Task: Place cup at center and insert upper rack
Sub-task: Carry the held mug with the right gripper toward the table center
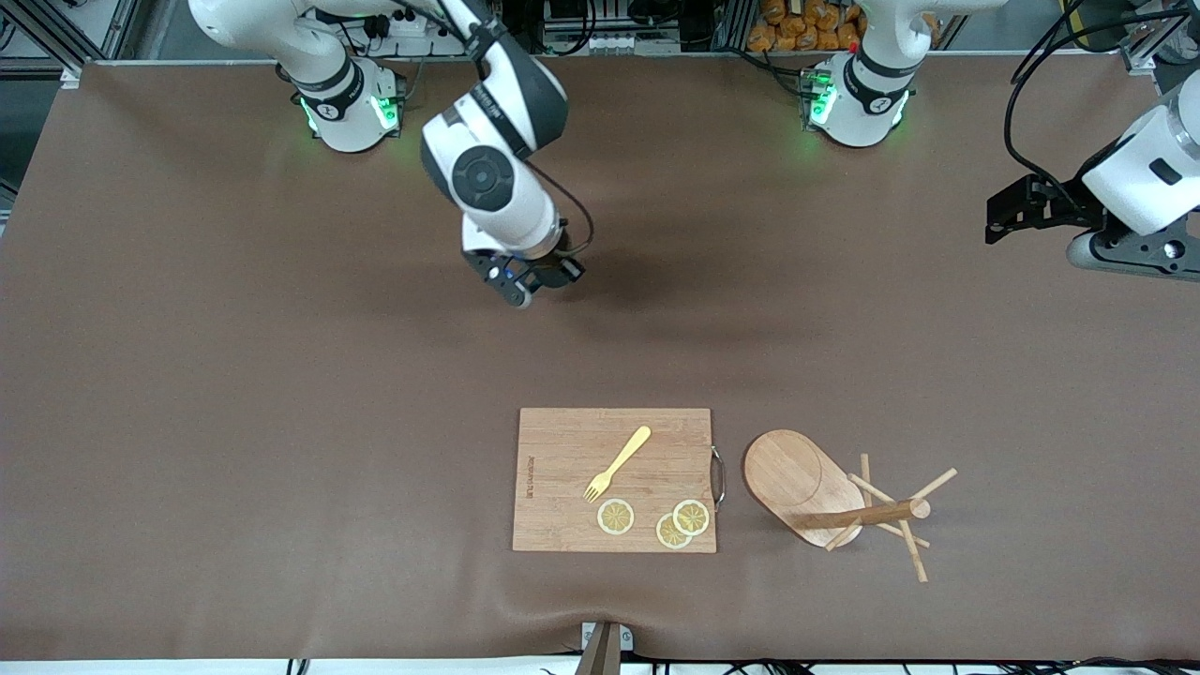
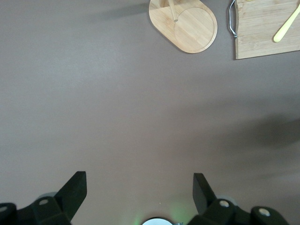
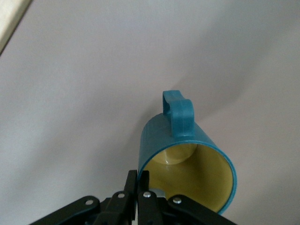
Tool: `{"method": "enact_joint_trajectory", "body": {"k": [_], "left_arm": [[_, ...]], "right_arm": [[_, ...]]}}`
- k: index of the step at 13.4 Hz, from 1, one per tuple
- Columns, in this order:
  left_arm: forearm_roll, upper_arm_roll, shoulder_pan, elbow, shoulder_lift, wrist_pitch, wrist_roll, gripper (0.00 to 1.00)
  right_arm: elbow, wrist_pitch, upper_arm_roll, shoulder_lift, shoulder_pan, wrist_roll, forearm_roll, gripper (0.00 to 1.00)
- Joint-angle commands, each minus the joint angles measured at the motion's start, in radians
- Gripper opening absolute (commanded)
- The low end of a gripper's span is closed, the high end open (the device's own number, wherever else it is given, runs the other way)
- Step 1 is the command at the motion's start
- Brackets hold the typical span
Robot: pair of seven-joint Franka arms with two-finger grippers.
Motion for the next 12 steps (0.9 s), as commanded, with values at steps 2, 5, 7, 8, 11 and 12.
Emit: {"method": "enact_joint_trajectory", "body": {"k": [2,5,7,8,11,12], "left_arm": [[0.006,-0.003,0.004,0.018,0.007,-0.002,-0.006,1.0],[0.006,-0.002,0.007,0.02,0.007,-0.002,-0.001,1.0],[0.006,0.0,0.006,0.02,0.012,0.011,-0.001,1.0],[0.006,0.0,0.006,0.02,0.021,0.018,0.004,1.0],[0.006,0.002,0.003,0.021,0.043,0.021,-0.002,1.0],[0.006,0.002,0.004,0.021,0.047,0.021,-0.007,1.0]], "right_arm": [[0.125,0.065,-0.016,0.126,0.076,0.326,0.054,0.0],[0.214,0.073,-0.016,0.212,0.086,0.472,0.051,0.0],[0.219,0.084,-0.016,0.224,0.092,0.515,0.049,0.0],[0.22,0.084,-0.016,0.223,0.092,0.529,0.049,0.0],[0.258,0.085,-0.016,0.242,0.095,0.592,0.059,0.0],[0.275,0.09,-0.016,0.261,0.107,0.609,0.059,0.0]]}}
